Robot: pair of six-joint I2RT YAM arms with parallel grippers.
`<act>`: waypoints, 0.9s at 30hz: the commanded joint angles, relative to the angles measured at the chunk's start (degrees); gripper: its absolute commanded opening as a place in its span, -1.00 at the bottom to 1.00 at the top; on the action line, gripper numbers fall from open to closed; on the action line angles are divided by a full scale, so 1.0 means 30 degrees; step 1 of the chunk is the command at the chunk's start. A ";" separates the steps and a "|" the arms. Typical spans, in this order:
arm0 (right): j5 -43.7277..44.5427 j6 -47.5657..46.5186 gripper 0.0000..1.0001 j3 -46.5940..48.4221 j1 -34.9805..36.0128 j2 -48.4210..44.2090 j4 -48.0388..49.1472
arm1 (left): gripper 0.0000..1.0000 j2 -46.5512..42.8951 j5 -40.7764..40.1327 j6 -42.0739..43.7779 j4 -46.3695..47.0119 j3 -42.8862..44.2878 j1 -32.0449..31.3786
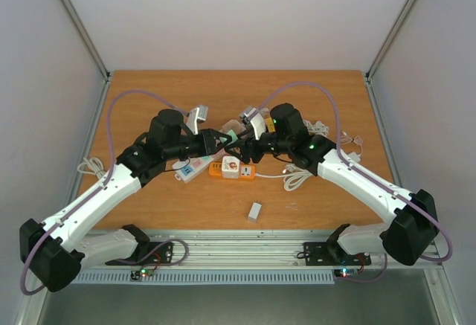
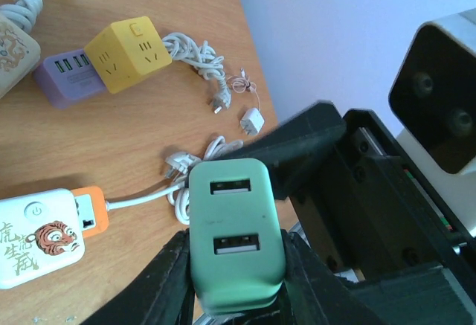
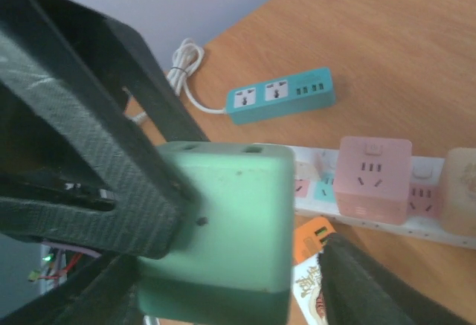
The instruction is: Insert the plug
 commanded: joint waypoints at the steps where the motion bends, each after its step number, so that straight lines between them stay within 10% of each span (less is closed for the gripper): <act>1: -0.1027 -0.1124 0.09 0.0888 0.0024 0.0406 0.0184 | -0.50 -0.0442 0.0950 -0.0350 0.0437 0.0438 0.0232; 10: -0.1884 -0.4570 -0.32 0.0976 0.0052 0.0196 -0.1128 | 0.18 0.0026 0.3484 -0.0633 -0.0338 0.1117 0.0424; 27: -0.1063 -0.8485 -0.27 0.2255 0.0464 0.0777 -0.2441 | 0.00 0.2587 0.6598 -0.1648 -0.3408 0.3039 0.0638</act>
